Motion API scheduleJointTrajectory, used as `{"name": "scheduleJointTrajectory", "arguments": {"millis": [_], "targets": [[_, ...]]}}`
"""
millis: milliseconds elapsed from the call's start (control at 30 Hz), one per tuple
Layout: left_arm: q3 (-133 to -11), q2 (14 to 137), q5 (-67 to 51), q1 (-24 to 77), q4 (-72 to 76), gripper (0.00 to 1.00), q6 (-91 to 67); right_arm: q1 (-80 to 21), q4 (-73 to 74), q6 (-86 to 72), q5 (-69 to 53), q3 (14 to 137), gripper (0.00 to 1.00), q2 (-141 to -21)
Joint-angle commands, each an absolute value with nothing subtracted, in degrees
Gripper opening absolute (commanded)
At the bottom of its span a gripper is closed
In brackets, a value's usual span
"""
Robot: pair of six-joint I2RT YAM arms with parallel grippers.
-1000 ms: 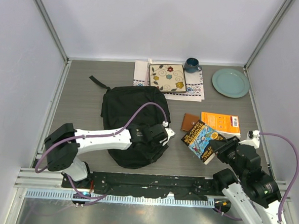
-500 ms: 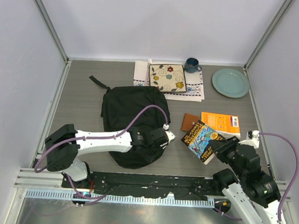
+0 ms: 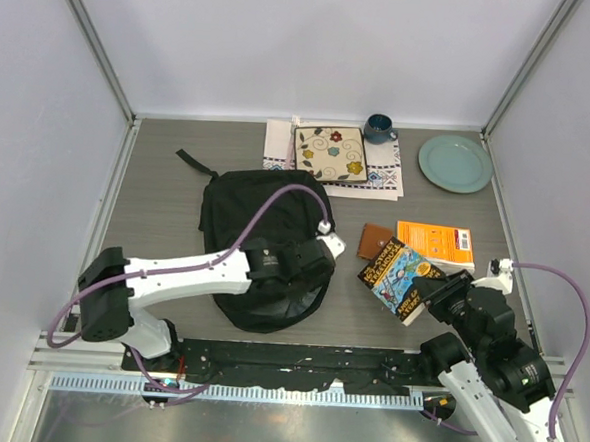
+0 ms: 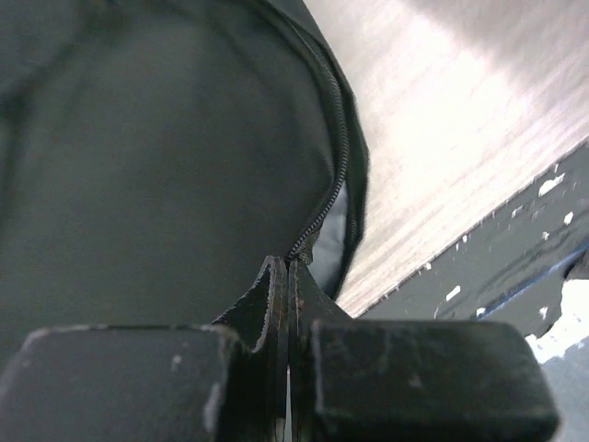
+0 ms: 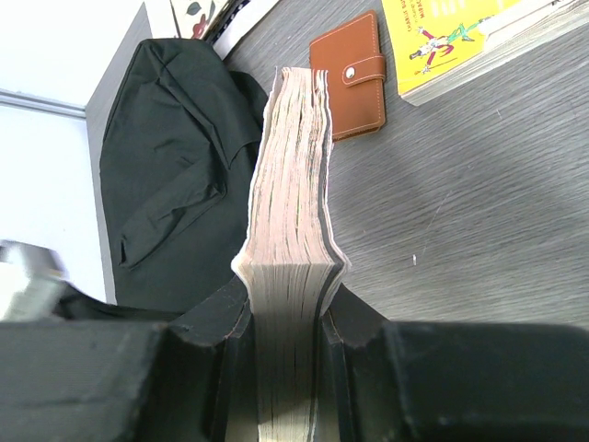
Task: Pack the student bag
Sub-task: Place the book in the student bag.
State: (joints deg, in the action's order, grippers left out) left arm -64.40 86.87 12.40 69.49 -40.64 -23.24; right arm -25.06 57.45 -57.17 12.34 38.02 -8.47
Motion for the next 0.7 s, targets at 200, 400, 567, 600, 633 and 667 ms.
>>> {"name": "scheduleJointTrajectory", "arguments": {"millis": [200,400,567,600,633,667], "targets": [[-85.3,79.1,27.3,59.9,-48.3,0.00,-23.7,-25.1,54.8,-58.1,4.7,47.2,0.00,-6.5],[-90.5,81.3,25.0,59.9,-48.3,0.00,-22.9,-25.1,52.7,-63.4,-5.8,47.2,0.00,-4.2],[-93.0,83.7,25.8,59.9,-48.3,0.00,-24.0,-25.0,45.2,-72.0,-19.2,39.7,0.00,-2.7],[-93.4,83.8,25.7,59.9,-48.3,0.00,-24.2,-25.0,44.0,-73.3,-19.7,37.2,0.00,-1.0],[-94.1,84.1,25.6,59.9,-47.9,0.00,-24.7,-25.0,42.7,-74.4,-19.9,35.9,0.00,-0.4],[-94.6,84.3,25.7,59.9,-47.8,0.00,-25.0,-25.0,39.8,-75.3,-21.3,34.6,0.00,-0.2]]}}
